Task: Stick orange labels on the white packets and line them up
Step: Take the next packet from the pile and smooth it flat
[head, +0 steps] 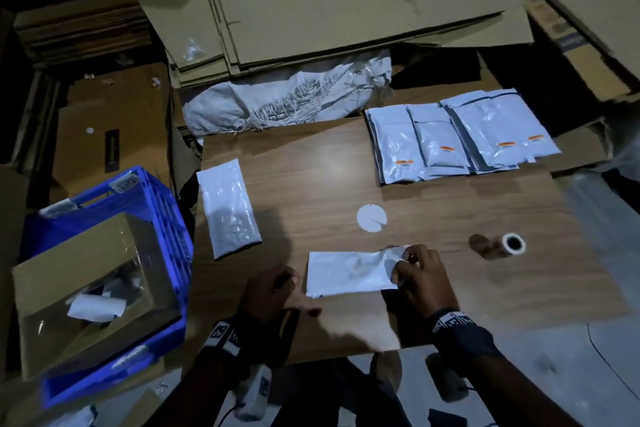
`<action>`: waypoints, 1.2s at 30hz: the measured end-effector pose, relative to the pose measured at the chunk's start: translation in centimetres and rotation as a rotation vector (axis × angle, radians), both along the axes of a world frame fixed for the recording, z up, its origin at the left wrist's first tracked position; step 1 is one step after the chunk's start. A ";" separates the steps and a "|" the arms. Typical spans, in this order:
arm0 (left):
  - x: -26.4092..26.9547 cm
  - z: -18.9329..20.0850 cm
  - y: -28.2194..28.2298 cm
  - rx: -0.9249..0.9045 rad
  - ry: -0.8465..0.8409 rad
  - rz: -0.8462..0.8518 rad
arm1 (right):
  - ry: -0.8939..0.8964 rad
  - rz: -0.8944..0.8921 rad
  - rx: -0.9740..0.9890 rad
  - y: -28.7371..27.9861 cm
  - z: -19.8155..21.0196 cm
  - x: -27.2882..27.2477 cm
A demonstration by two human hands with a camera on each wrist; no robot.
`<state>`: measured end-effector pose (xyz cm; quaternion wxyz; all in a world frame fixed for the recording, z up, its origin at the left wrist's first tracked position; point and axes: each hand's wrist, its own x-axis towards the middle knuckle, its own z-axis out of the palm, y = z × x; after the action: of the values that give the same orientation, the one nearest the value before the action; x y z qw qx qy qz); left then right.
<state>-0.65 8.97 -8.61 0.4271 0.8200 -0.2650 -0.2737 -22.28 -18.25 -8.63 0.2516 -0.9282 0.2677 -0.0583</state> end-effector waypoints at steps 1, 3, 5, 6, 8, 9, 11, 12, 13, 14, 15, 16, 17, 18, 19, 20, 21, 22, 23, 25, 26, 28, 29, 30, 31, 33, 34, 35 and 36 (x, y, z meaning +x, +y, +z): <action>-0.5 0.1 -0.4 -0.004 0.002 -0.014 | 0.040 -0.011 0.012 -0.3 -0.4 -0.9; -1.7 0.0 -1.7 -0.017 -0.011 -0.051 | 0.075 -0.006 0.020 -0.8 -1.2 -2.4; -3.4 0.1 -3.5 -0.012 -0.041 -0.080 | 0.086 0.008 0.040 -1.3 -1.7 -3.4; -4.3 0.2 -4.4 -0.019 -0.065 -0.080 | 0.090 0.018 0.048 -1.4 -1.9 -3.8; -6.2 0.2 -5.8 -0.053 -0.123 -0.122 | 0.099 0.039 0.037 -1.3 -2.3 -4.6; -7.0 0.0 -6.4 -0.073 -0.170 -0.168 | 0.111 0.051 0.025 -1.1 -2.4 -5.0; -8.2 -0.9 -7.4 -0.054 -0.238 -0.258 | 0.119 0.071 0.005 -0.6 -2.5 -6.0; -8.7 -1.4 -7.7 -0.015 -0.245 -0.285 | 0.110 0.068 0.003 -0.4 -2.5 -6.4; -9.0 -1.8 -7.9 0.020 -0.246 -0.307 | 0.097 0.058 0.004 -0.2 -2.2 -6.6; -9.2 -2.1 -8.1 0.041 -0.246 -0.330 | 0.077 0.052 0.003 -0.1 -2.0 -6.7; -9.5 -2.3 -8.2 0.051 -0.249 -0.353 | 0.051 0.060 -0.004 0.0 -1.8 -6.7; -9.6 -2.4 -8.4 0.059 -0.256 -0.366 | 0.023 0.085 -0.019 0.1 -1.7 -6.5; -9.8 -2.3 -8.7 0.071 -0.276 -0.374 | 0.002 0.122 -0.036 0.1 -1.6 -6.2; -9.7 -2.2 -8.9 0.093 -0.314 -0.377 | -0.017 0.160 -0.059 0.3 -1.5 -5.5; -9.8 -2.0 -9.3 0.109 -0.365 -0.383 | -0.024 0.188 -0.083 0.3 -1.5 -4.9; -9.9 -2.0 -9.7 0.133 -0.412 -0.395 | -0.013 0.203 -0.100 0.4 -1.7 -4.2; -10.0 -2.2 -10.0 0.174 -0.451 -0.416 | 0.019 0.208 -0.109 0.6 -1.9 -3.6; -10.1 -2.5 -10.1 0.230 -0.475 -0.432 | 0.074 0.215 -0.112 0.8 -2.4 -3.1; -10.1 -2.9 -10.2 0.284 -0.495 -0.442 | 0.141 0.223 -0.103 1.0 -2.9 -2.9; -10.2 -3.7 -10.0 0.365 -0.518 -0.448 | 0.231 0.229 -0.073 1.3 -4.4 -2.7; -10.4 -4.1 -9.9 0.388 -0.530 -0.439 | 0.242 0.231 -0.076 1.3 -5.0 -2.6; -10.6 -4.3 -9.9 0.412 -0.562 -0.431 | 0.247 0.236 -0.100 1.1 -5.7 -2.1; -10.5 -4.3 -10.0 0.421 -0.584 -0.429 | 0.245 0.240 -0.110 0.9 -5.8 -1.7; -10.3 -4.2 -10.3 0.434 -0.600 -0.419 | 0.241 0.244 -0.119 0.9 -5.8 -1.3; -10.1 -4.0 -10.7 0.442 -0.609 -0.401 | 0.231 0.243 -0.131 0.8 -5.5 -0.9; -9.7 -3.6 -11.6 0.451 -0.613 -0.347 | 0.185 0.221 -0.171 0.7 -5.0 -0.2; -9.5 -3.6 -12.2 0.459 -0.609 -0.323 | 0.153 0.206 -0.184 0.7 -4.7 0.2; -9.3 -3.6 -12.7 0.470 -0.598 -0.305 | 0.125 0.191 -0.184 0.6 -4.5 0.8; -9.1 -3.8 -13.1 0.476 -0.584 -0.292 | 0.108 0.183 -0.175 0.6 -4.5 1.4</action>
<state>-9.75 -4.09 -12.40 0.0888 0.8931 -0.4180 -0.1407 -20.85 -17.63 -13.16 0.1593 -0.9689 0.1891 -0.0083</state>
